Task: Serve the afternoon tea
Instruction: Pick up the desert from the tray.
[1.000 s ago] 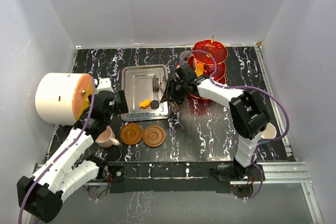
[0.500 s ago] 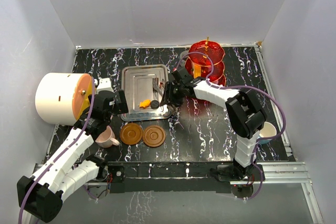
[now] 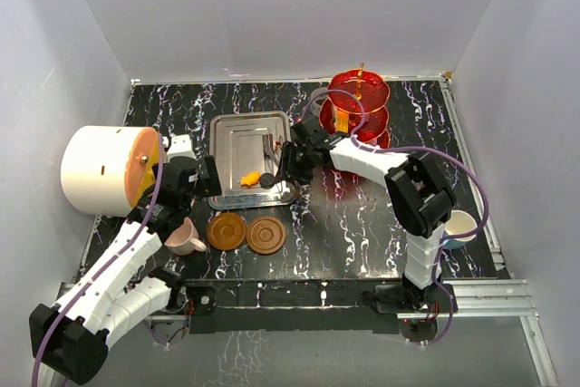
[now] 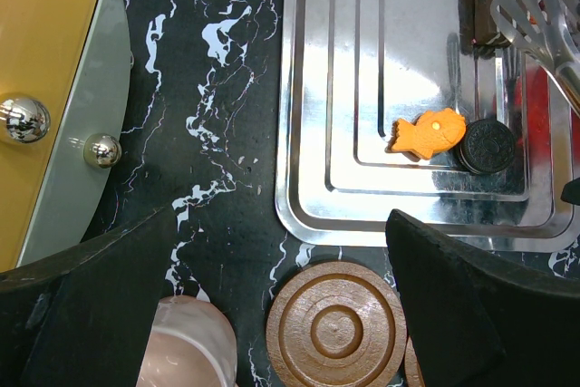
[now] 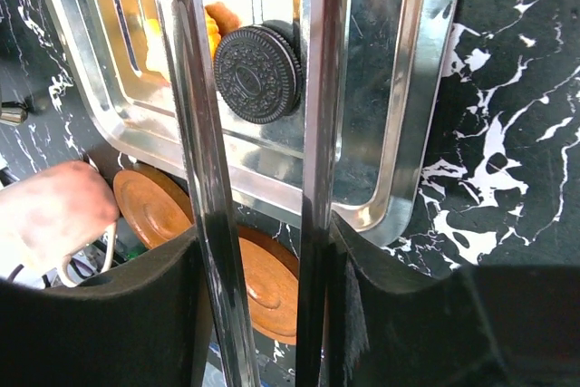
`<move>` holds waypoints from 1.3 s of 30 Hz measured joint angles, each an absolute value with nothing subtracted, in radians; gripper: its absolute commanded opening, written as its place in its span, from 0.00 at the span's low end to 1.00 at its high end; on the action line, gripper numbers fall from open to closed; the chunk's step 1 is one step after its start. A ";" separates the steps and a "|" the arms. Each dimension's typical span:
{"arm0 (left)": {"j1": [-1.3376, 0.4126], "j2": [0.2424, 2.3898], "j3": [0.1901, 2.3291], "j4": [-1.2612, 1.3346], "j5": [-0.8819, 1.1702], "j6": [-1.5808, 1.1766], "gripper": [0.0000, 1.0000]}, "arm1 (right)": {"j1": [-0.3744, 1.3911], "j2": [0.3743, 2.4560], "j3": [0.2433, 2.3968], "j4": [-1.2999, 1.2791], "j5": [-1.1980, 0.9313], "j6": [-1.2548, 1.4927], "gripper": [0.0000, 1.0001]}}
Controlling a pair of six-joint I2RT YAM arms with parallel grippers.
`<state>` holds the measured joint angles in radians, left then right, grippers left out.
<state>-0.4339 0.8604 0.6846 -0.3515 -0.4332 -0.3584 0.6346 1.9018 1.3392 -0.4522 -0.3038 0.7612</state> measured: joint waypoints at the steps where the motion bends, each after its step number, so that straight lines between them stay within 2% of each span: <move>1: -0.434 0.860 0.685 -0.352 -0.433 -0.358 0.99 | 0.637 1.908 1.347 -0.456 -0.305 0.760 0.38; 6: -0.434 0.860 0.685 -0.352 -0.433 -0.358 0.99 | 0.653 1.918 1.361 -0.484 -0.305 0.751 0.30; 10: -0.434 0.860 0.685 -0.351 -0.434 -0.358 0.99 | 0.662 1.917 1.361 -0.497 -0.306 0.741 0.29; 25: -0.434 0.860 0.685 -0.352 -0.433 -0.358 0.99 | 0.708 1.912 1.423 -0.580 -0.424 0.669 0.29; 28: -0.434 0.860 0.685 -0.352 -0.433 -0.358 0.99 | 0.714 1.913 1.449 -0.602 -0.438 0.654 0.32; 39: -0.434 0.860 0.685 -0.352 -0.433 -0.358 0.99 | 0.720 1.914 1.517 -0.634 -0.338 0.688 0.36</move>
<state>-0.4339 0.8600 0.6846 -0.3515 -0.4332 -0.3584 0.7200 1.9137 1.5166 -0.6342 -0.3378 0.6884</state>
